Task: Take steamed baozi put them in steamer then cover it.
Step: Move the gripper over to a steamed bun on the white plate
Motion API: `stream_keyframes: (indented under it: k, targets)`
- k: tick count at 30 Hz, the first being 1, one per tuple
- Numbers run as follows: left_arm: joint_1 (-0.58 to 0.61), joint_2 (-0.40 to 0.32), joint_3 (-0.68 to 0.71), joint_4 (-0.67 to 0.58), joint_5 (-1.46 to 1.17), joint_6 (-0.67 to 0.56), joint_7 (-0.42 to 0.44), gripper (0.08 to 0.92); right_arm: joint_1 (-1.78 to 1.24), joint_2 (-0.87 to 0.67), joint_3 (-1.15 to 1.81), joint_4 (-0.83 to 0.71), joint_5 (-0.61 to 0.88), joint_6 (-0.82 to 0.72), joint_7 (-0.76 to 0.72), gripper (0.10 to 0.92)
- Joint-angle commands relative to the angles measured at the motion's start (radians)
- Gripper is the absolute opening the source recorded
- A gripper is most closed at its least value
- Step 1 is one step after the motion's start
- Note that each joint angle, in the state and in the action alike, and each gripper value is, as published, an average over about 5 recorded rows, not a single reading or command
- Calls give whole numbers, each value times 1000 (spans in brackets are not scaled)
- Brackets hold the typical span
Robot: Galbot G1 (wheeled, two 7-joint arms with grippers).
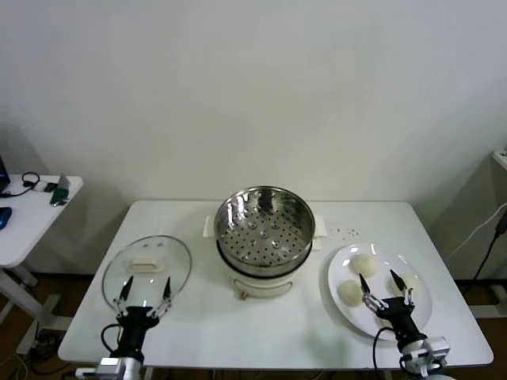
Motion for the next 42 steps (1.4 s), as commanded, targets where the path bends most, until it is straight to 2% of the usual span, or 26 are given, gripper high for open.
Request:
stream_keyframes:
  k: [1, 6, 9, 12, 17, 23, 31, 37, 42]
  targets:
    - [0, 6, 3, -4, 5, -4, -9, 823, 65, -157, 2, 19, -85, -192, -93, 823]
    - [1, 15, 7, -13, 6, -3, -19, 823, 167, -404, -26, -23, -150, -352, -273, 823]
    - [2, 18, 9, -22, 5, -3, -21, 823, 235, -574, -56, -81, -164, -392, -420, 823]
    - [2, 22, 15, -22, 4, -4, -22, 823, 322, -690, -105, -159, -196, -383, -551, 823]
    - [-2, 29, 23, -11, 6, -8, -25, 823, 556, -779, -301, -274, -268, -350, -684, 823]
    - [-12, 40, 21, -2, 4, -3, -26, 823, 954, -795, -691, -426, -355, -300, -817, 823]
    - [-28, 52, 13, 13, 3, 16, -31, 823, 1463, -733, -1308, -597, -327, -277, -884, 823]
    - [-41, 56, 7, 18, 4, 31, -34, 823, 1651, -621, -1597, -714, -294, -259, -904, 823]
    - [-46, 58, -1, 18, 1, 39, -38, 823, 1705, -547, -1697, -769, -268, -257, -904, 823]
